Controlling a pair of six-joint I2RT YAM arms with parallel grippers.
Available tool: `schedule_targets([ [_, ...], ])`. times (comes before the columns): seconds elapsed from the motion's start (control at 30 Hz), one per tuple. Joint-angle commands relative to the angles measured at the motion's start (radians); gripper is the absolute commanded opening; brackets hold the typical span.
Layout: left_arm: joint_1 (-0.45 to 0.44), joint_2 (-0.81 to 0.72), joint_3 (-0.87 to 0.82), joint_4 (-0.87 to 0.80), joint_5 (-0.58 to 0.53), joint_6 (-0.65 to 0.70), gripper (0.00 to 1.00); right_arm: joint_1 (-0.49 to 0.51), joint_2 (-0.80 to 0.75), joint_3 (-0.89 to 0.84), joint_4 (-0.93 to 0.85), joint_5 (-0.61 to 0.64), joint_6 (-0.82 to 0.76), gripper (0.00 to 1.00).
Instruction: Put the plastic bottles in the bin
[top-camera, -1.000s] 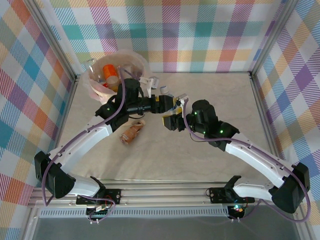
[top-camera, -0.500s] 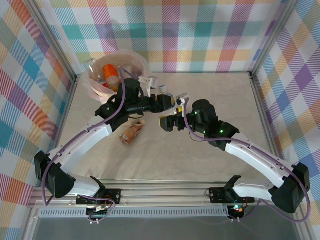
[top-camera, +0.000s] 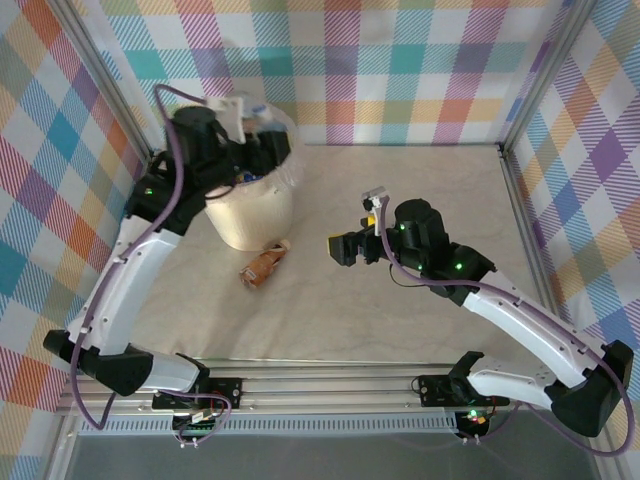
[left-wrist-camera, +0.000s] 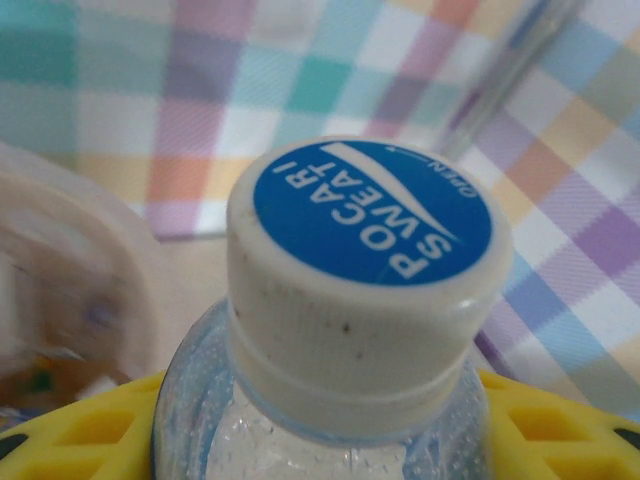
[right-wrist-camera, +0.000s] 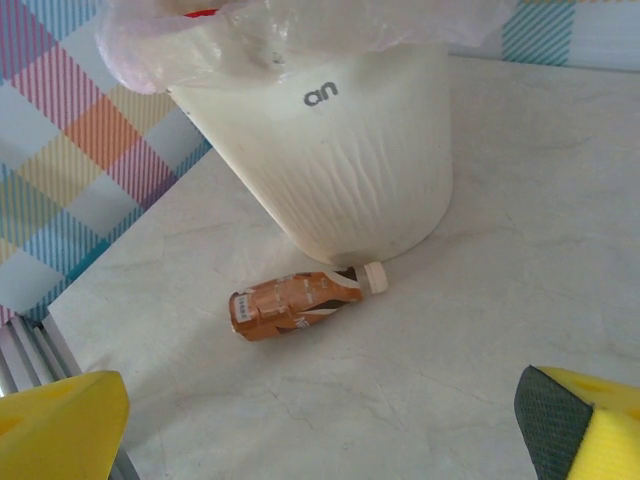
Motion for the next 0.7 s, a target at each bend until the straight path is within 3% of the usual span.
schedule_targets([
  [0.0, 0.084, 0.044, 0.089, -0.071, -0.014, 0.05, 0.33, -0.003, -0.008, 0.027, -0.051, 0.044, 0.023, 1.0],
  [0.17, 0.236, 0.13, 0.184, -0.085, 0.082, -0.016, 0.33, -0.003, 0.007, 0.028, -0.06, 0.05, 0.028, 1.0],
  [0.33, 0.348, 0.186, 0.163, -0.016, 0.226, -0.143, 0.33, -0.003, 0.023, 0.031, -0.073, 0.064, 0.029, 1.0],
  [0.67, 0.361, 0.185, -0.016, 0.151, 0.26, -0.281, 0.35, -0.003, 0.052, 0.033, -0.072, 0.062, 0.02, 1.0],
])
